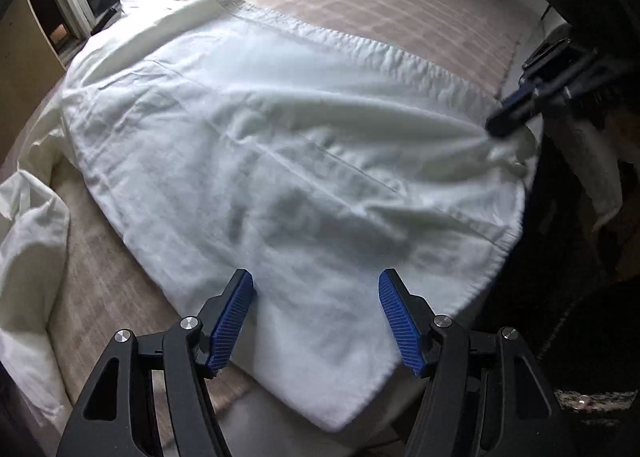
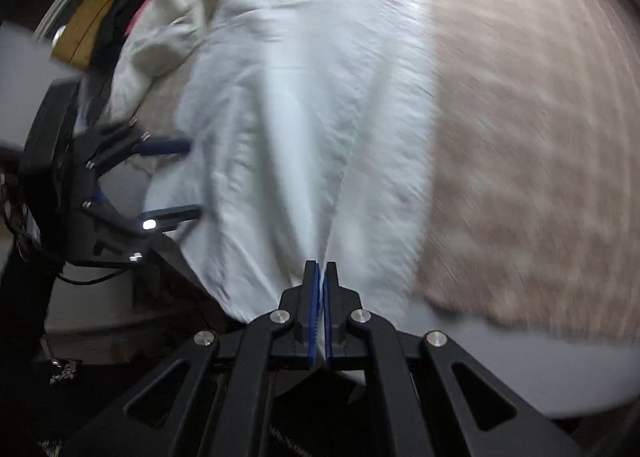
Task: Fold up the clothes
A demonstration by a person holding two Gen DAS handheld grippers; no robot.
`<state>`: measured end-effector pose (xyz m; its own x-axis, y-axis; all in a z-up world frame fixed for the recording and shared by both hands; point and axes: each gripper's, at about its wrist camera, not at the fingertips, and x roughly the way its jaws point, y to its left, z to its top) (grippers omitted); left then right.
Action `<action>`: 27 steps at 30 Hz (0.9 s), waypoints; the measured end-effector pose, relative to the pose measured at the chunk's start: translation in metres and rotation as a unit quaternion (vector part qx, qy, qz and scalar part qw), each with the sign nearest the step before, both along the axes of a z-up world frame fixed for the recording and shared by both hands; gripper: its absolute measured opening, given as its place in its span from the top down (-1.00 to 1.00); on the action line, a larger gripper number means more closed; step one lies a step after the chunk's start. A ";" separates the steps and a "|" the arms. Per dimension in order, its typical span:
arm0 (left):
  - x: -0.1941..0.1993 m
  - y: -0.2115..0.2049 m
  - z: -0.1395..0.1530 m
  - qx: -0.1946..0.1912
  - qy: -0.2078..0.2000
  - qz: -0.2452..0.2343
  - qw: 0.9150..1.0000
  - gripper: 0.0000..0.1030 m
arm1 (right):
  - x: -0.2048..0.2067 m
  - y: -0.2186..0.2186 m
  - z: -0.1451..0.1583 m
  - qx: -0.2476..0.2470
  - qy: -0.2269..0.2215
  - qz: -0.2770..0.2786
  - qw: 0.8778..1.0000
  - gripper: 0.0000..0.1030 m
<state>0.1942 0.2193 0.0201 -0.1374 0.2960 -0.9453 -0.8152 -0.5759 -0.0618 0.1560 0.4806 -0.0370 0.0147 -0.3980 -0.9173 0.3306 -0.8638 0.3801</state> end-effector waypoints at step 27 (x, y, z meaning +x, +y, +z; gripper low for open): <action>0.042 0.014 0.019 0.001 0.044 -0.034 0.998 -0.30 | 0.015 0.005 0.000 -0.045 0.007 -0.006 0.999 0.95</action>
<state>0.2362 0.2329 0.0387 -0.1993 0.3088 -0.9300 -0.8543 -0.5196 0.0106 0.1715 0.4851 -0.0367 -0.0038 -0.4789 -0.8779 0.3262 -0.8304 0.4516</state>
